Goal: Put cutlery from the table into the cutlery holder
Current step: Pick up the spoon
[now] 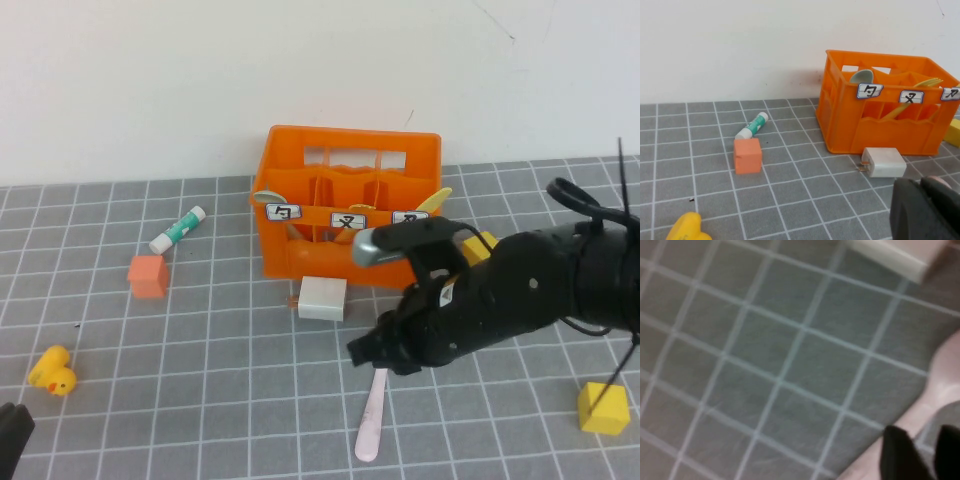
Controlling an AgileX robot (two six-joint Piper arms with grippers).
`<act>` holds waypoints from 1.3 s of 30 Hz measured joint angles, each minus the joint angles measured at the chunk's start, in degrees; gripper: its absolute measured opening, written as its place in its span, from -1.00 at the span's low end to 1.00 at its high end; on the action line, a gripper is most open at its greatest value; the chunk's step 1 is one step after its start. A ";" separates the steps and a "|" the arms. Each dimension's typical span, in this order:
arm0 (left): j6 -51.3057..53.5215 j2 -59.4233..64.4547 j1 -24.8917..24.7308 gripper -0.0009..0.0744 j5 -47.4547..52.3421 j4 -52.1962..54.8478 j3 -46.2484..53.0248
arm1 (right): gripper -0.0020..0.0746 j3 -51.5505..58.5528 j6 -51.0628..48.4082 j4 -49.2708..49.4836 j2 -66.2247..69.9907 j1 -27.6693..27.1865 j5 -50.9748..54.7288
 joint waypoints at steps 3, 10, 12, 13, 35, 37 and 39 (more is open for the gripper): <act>0.00 0.00 0.00 -0.98 0.00 -0.41 0.00 | -0.13 -0.92 1.43 0.24 2.56 -2.10 0.06; 0.00 0.00 0.00 -0.98 0.00 -1.12 0.00 | 0.23 -9.82 5.61 -1.15 10.07 -2.98 5.95; 0.00 0.00 0.00 -0.98 0.00 -1.38 0.00 | 0.23 -13.03 7.43 -3.88 12.61 -2.98 9.28; 0.00 0.00 0.00 -0.98 0.00 -1.46 0.00 | 0.23 -14.72 8.79 -5.64 13.99 -2.98 11.24; 0.21 0.00 0.00 -0.98 0.00 -1.50 0.00 | 0.03 -27.20 -2.39 -20.20 21.75 0.27 26.50; 0.21 0.00 0.00 -0.98 0.00 -1.50 0.00 | 0.03 -27.34 -2.63 -21.44 21.85 0.46 27.21; 0.21 0.00 0.00 -0.98 0.00 -1.50 0.00 | 0.03 -27.46 -2.63 -22.83 21.85 0.46 28.57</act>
